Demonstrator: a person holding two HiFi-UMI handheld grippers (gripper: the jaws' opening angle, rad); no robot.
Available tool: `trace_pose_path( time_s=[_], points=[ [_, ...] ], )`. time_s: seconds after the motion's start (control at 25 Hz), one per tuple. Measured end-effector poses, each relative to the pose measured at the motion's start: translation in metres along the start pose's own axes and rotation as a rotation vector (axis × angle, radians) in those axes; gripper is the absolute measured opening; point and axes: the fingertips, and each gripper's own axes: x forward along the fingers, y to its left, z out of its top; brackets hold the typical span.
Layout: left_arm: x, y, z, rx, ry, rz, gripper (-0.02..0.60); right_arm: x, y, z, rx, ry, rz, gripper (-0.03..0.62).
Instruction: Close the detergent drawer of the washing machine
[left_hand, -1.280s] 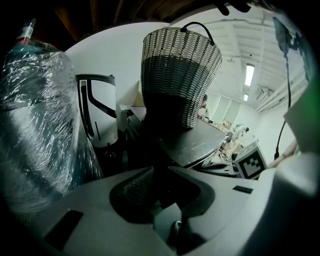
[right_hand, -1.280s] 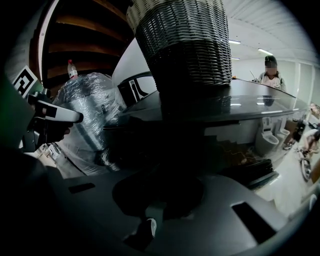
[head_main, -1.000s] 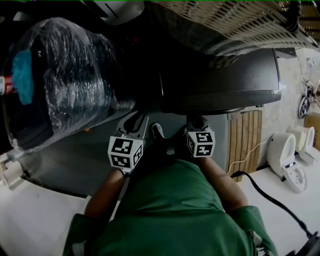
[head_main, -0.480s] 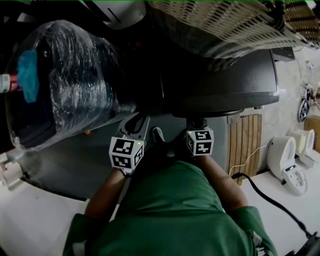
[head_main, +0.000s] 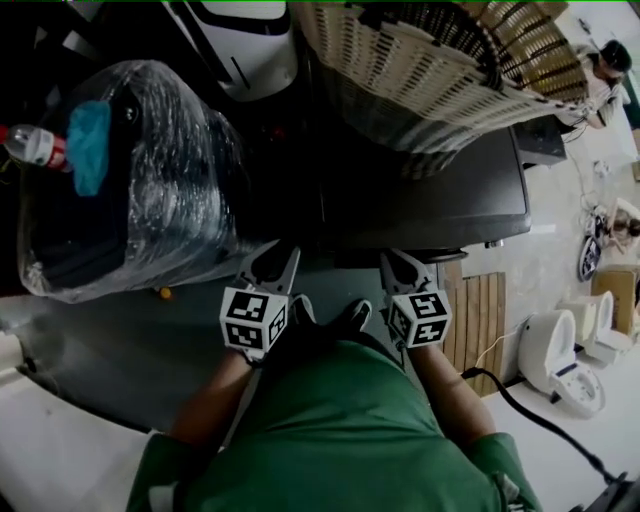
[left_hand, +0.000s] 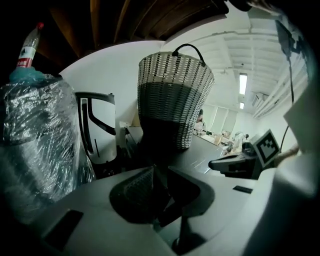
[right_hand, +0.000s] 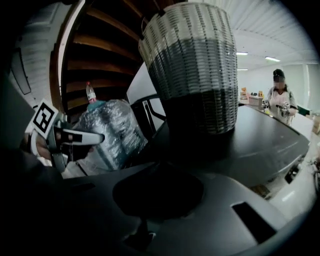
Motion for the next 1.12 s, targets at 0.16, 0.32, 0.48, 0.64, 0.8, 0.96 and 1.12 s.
trace_pose_path(
  time_s=[0.16,0.32,0.48,0.64,0.8,0.96,1.12],
  points=[
    [-0.012,-0.009,0.034,0.020,-0.084,-0.005,0.100,-0.034,0.003,0.086,0.024,-0.196,0.004,0.021],
    [-0.031,-0.019,0.079,0.045,-0.193,-0.008,0.100,-0.076,0.016,0.159,-0.034,-0.376,0.002,0.021],
    [-0.058,-0.030,0.129,0.076,-0.309,-0.009,0.100,-0.117,0.035,0.208,-0.062,-0.529,0.014,0.021],
    [-0.085,-0.044,0.175,0.112,-0.427,-0.023,0.100,-0.141,0.053,0.235,-0.115,-0.607,0.044,0.021],
    [-0.106,-0.056,0.204,0.159,-0.503,-0.036,0.100,-0.147,0.062,0.241,-0.143,-0.604,0.072,0.021],
    [-0.116,-0.061,0.216,0.208,-0.539,-0.016,0.100,-0.159,0.065,0.245,-0.201,-0.629,0.041,0.021],
    [-0.116,-0.062,0.212,0.256,-0.534,0.013,0.100,-0.165,0.067,0.246,-0.258,-0.641,0.020,0.021]
  ],
)
